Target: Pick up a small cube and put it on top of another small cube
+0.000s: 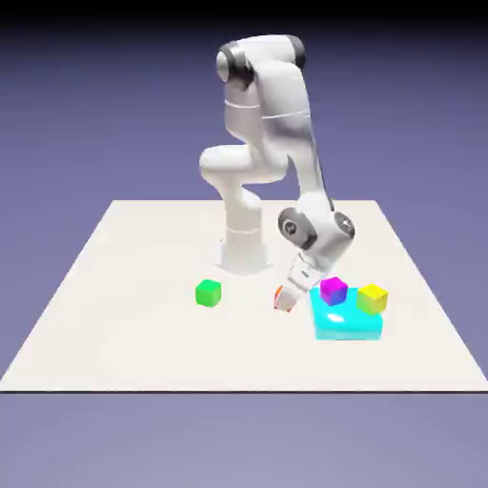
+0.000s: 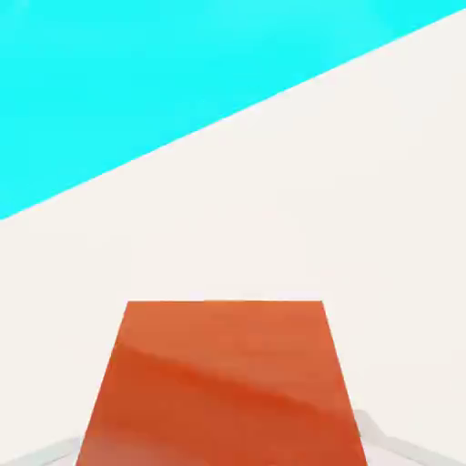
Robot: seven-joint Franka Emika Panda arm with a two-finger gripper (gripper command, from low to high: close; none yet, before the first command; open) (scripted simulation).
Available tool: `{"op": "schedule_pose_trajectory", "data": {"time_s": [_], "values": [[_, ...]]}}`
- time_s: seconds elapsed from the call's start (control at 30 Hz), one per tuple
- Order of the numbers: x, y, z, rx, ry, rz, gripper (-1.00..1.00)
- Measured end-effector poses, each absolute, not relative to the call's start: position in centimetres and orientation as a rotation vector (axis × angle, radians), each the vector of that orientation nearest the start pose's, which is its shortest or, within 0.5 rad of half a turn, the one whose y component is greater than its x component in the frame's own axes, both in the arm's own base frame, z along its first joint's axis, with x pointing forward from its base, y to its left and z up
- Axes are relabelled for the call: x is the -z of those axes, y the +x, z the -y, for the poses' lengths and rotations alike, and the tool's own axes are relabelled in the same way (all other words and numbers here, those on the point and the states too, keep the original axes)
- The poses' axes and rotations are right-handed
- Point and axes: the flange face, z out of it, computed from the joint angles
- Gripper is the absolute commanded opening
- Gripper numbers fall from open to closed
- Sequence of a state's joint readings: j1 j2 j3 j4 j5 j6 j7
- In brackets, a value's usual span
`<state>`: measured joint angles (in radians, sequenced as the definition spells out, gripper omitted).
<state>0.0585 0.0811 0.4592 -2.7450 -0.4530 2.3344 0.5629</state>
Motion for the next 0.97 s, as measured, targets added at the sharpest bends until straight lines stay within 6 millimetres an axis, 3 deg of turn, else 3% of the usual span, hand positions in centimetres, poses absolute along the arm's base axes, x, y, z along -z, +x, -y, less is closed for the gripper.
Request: {"op": "schedule_pose_trajectory", "data": {"time_s": [0.13,0.23,0.47,0.53,0.6,0.87,0.9,0.97], "values": [[-18.9,30.0,-10.2,-0.547,-3.510,0.508,-1.00],[-20.3,29.4,-6.1,-0.560,-3.527,0.456,-1.00],[-22.6,26.1,2.0,-0.592,-3.494,0.294,-1.00],[-22.9,24.7,3.7,-0.593,-3.468,0.260,-1.00],[-22.9,24.5,3.8,-0.592,-3.464,0.256,-1.00],[-16.8,23.2,5.8,-0.592,-3.468,0.257,-1.00],[-16.6,23.1,5.8,-0.592,-3.465,0.257,1.00],[-16.6,23.1,5.8,-0.591,-3.466,0.258,1.00]]}}
